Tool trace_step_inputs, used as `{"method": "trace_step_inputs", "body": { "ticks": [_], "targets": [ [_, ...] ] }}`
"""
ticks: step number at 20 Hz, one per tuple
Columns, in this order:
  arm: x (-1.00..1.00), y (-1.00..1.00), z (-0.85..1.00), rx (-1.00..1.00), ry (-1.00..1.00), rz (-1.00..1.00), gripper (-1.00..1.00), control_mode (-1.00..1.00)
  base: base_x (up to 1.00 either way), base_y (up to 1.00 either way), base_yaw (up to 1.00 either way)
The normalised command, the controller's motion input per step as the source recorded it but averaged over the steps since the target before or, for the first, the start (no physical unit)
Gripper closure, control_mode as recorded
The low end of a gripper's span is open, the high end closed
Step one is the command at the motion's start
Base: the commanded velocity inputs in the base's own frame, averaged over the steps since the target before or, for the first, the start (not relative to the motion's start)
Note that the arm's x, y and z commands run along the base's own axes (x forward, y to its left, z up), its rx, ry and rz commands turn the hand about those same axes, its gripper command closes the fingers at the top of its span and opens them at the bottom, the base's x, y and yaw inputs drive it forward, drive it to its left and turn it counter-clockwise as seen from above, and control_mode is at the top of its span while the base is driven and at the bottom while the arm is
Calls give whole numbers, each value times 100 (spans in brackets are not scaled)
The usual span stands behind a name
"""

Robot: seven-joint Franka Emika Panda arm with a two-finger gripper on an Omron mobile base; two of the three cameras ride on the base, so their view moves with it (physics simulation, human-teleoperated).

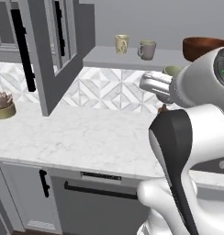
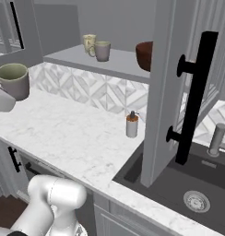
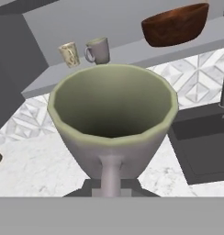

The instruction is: Gather all objects into one cabinet and sort the glasses and bowls to opposite sides.

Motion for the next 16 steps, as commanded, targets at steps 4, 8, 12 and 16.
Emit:
{"method": "trace_step_inputs", "body": {
  "ticks": [4, 8, 12, 16],
  "targets": [
    [0, 0, 0, 0, 0, 0, 100, 100, 97, -38, 27],
    [0, 0, 0, 0, 0, 0, 100, 100, 77, -52, 30],
    [0, 0, 0, 0, 0, 0, 100, 100, 41, -34, 17],
    [0, 0, 0, 0, 0, 0, 100, 100, -10, -63, -5]
  ]
}}
